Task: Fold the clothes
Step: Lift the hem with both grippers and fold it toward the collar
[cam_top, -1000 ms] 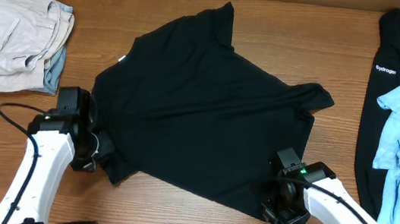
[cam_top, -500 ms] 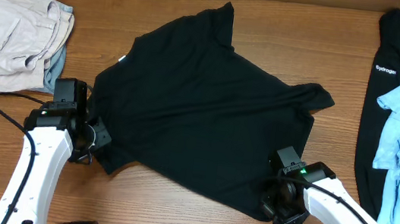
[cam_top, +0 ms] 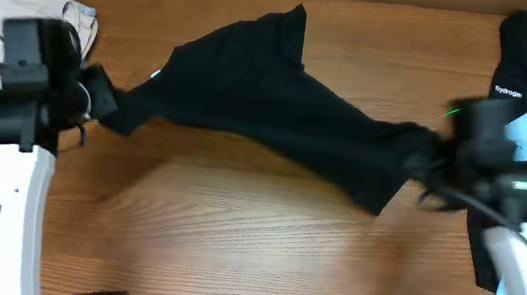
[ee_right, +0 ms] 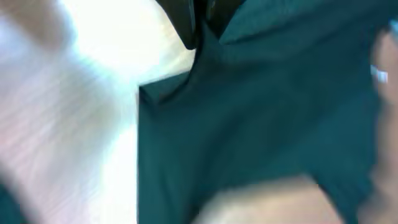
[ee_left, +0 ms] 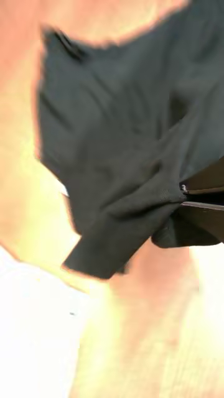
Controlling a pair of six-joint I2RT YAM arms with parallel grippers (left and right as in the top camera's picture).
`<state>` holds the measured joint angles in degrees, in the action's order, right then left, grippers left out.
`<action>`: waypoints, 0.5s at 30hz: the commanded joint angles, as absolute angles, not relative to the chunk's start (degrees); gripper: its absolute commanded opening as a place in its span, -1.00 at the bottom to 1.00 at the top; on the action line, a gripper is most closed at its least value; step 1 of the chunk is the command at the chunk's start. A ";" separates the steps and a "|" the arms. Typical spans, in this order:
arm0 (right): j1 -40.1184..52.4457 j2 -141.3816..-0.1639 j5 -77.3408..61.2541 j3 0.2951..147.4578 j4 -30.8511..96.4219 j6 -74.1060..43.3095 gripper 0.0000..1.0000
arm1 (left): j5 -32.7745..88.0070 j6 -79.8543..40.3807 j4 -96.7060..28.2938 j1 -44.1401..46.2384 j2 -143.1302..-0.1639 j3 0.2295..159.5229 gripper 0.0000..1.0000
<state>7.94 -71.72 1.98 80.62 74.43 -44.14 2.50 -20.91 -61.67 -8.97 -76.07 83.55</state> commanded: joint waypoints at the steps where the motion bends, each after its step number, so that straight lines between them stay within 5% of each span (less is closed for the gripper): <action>1: -1.63 -70.52 6.24 94.74 75.64 -32.21 -0.93 | 0.84 -15.31 -61.28 -8.97 -75.61 94.76 -0.92; 9: -10.52 -70.50 5.54 121.38 83.48 -22.55 -0.93 | -8.29 -13.63 -66.11 -8.99 -75.50 116.75 -0.92; 15: -11.75 -70.52 10.50 127.50 82.74 -20.93 -0.93 | -14.85 -13.26 -66.81 -8.97 -75.18 126.52 -0.92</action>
